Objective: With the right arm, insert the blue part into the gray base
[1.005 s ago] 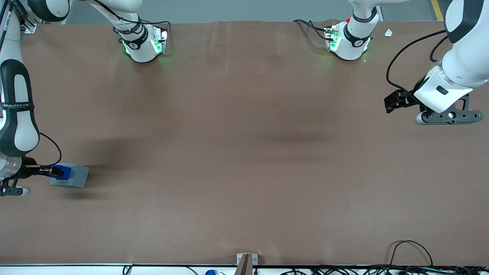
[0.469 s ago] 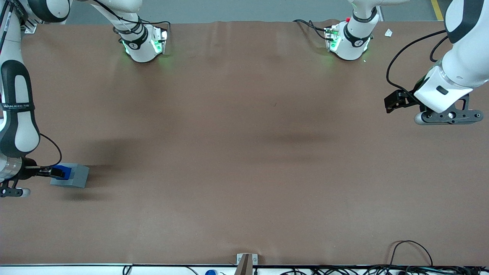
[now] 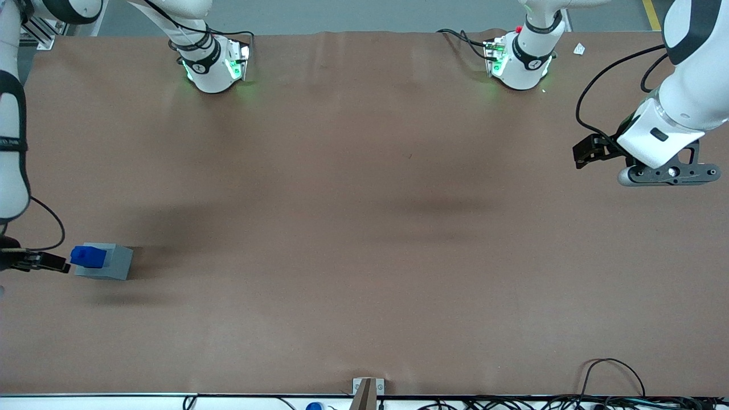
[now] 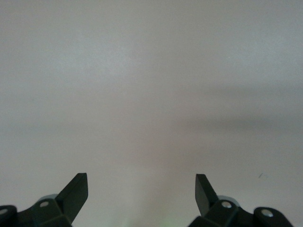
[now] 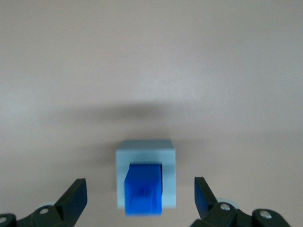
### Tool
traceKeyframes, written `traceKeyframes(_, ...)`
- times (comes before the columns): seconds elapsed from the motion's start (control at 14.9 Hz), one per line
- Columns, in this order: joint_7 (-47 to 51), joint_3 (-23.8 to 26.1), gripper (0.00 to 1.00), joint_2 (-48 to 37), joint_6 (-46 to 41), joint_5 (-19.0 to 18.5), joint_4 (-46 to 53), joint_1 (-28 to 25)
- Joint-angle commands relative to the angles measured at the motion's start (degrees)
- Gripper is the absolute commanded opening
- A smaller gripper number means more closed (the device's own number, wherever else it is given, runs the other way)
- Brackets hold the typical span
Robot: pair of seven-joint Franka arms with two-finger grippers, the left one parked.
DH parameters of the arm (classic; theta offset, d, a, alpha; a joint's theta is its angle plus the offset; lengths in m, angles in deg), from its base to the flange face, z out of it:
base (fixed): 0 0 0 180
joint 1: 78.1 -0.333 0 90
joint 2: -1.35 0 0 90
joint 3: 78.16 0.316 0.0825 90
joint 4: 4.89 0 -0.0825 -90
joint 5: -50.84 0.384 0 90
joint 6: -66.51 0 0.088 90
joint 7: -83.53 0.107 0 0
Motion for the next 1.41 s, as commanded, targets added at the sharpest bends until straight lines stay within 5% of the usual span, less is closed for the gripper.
traceKeyframes(0.0, 0.53, 0.68, 1.00, -6.99, -6.76, 0.35, -2.04, -0.07)
traceKeyframes(0.74, 0.44, 0.68, 1.00, -23.00, -23.47, 2.81, -4.32, -1.82)
traceKeyframes(1.34, 8.34, 0.77, 1.00, -33.11, -33.49, 0.00, -5.73, -9.55)
